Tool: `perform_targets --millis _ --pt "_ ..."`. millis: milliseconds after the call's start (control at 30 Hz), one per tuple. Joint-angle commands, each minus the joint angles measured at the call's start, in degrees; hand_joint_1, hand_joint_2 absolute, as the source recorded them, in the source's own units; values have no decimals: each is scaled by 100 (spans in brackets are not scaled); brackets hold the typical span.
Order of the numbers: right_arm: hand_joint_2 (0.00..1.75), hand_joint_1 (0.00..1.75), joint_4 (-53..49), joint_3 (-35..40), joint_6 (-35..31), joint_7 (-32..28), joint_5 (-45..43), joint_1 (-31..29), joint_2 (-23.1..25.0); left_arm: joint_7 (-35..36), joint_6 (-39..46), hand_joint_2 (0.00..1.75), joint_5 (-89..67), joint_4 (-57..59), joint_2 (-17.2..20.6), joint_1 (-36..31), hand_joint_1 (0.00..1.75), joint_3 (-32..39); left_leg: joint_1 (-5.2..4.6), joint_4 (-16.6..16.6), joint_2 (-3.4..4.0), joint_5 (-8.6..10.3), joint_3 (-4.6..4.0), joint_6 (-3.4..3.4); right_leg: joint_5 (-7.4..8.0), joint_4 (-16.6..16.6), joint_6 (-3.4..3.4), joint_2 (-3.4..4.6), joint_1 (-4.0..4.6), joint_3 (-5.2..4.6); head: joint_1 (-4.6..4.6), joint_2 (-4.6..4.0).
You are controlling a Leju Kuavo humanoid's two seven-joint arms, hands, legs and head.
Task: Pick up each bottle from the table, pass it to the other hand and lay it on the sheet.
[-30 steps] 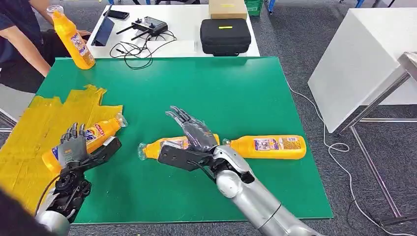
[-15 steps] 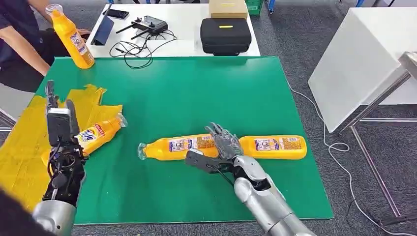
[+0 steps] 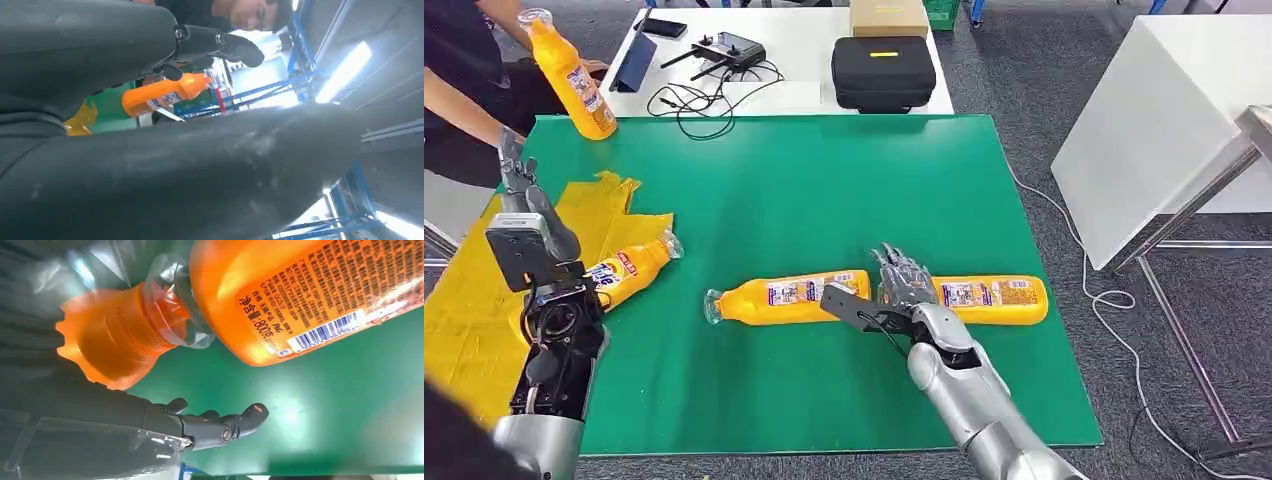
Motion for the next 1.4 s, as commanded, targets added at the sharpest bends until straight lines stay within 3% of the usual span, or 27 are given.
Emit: perform_targets --millis 33,300,333,633,1267,1300,1400 --pt "175 0 783 -330 -67 111 191 -637 71 -16 -161 0 191 246 -91 -327 0 -273 -2 1 -2 -4 9 3 -5 2 3 -10 -1 10 0 0" --pt "175 0 1157 -367 30 -131 482 -1182 297 23 -57 0 229 122 -170 -357 0 -354 -5 3 3 -4 9 2 -3 1 2 -6 -1 8 0 0" --pt "0 0 1153 -355 32 -169 495 -1207 343 32 -50 0 218 98 -157 -336 0 -353 -8 1 4 -2 5 2 -1 2 2 -3 -5 2 0 0" --pt "0 0 1168 -29 144 -391 743 -1226 688 -13 -108 0 230 234 -104 -427 0 -328 2 1 1 -9 23 1 -10 3 2 -10 5 18 0 0" --pt "0 0 1375 470 807 -913 577 -1220 726 -168 -117 0 586 450 -83 -611 0 -405 -2 -1 0 -8 21 1 -9 1 2 -10 1 18 0 0" --pt "175 0 1419 545 897 -895 577 -1242 739 -168 -117 0 597 489 -78 -638 0 -429 -3 -2 1 -5 16 1 -7 1 2 -9 0 14 0 0" --pt "175 0 1505 663 1036 -876 577 -1253 741 -168 -92 0 637 518 -78 -667 0 -469 -2 0 -3 -7 21 1 -9 2 3 -14 1 19 0 0"
